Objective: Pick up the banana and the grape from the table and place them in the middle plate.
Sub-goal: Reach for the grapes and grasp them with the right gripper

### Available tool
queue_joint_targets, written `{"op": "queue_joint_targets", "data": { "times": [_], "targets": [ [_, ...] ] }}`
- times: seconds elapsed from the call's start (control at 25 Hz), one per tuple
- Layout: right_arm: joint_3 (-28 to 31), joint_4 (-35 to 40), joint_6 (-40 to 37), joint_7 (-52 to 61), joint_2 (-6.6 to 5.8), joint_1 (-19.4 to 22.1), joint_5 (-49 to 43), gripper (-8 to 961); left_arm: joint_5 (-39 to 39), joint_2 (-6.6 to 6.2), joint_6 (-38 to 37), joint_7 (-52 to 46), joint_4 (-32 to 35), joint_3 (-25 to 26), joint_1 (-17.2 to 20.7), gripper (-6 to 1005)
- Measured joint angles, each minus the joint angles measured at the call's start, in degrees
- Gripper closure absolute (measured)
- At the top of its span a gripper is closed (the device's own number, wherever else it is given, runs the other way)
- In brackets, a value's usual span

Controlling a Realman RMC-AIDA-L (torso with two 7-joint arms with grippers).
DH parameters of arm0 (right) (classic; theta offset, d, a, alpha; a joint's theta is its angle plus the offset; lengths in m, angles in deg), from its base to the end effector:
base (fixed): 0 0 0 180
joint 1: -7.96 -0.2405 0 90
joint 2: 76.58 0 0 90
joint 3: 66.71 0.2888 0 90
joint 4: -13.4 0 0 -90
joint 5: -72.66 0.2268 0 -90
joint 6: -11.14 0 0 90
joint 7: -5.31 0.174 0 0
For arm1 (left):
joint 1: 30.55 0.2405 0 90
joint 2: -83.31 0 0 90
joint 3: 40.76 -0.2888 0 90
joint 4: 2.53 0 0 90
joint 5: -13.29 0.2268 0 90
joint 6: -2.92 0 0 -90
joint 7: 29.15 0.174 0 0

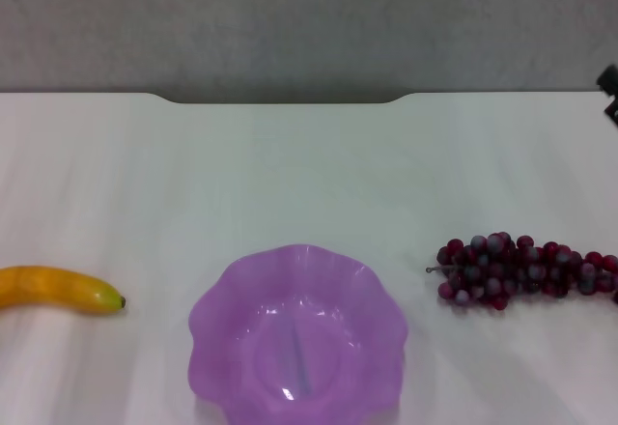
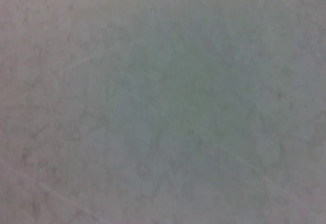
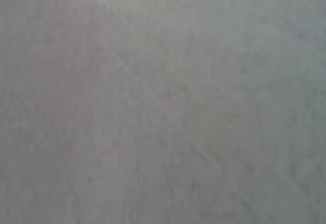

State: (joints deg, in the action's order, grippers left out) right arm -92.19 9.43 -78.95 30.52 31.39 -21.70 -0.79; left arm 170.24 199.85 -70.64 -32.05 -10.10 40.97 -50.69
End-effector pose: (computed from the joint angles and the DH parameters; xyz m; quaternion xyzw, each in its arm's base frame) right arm 0.3356 0.3811 0.0414 -0.7525 0.1031 0.4115 0.5038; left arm -0.4037 0.3568 0.0318 -0.6336 -0.1664 -0.2579 0.7101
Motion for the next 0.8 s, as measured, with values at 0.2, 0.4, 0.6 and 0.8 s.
{"op": "queue_joint_targets", "data": {
  "times": [0.2,0.4,0.6,0.8],
  "targets": [
    [-3.47,19.49,7.06,11.86,4.85,0.49,-0.44,335,0.02,0.05,-0.01,0.18,-0.32,0.0,-0.19,108],
    [-5.88,34.58,14.1,22.1,7.04,1.21,-4.78,335,0.02,0.07,-0.05,-0.02,-0.4,0.0,-0.48,108],
    [-7.54,38.86,19.9,28.42,6.96,0.16,-10.74,334,0.0,0.09,-0.08,-0.02,-0.39,0.0,-0.43,108],
    [-9.82,45.11,21.81,40.36,6.97,-0.01,-21.14,333,0.0,0.09,-0.09,-0.01,-0.4,0.0,-0.46,109]
  ]
}}
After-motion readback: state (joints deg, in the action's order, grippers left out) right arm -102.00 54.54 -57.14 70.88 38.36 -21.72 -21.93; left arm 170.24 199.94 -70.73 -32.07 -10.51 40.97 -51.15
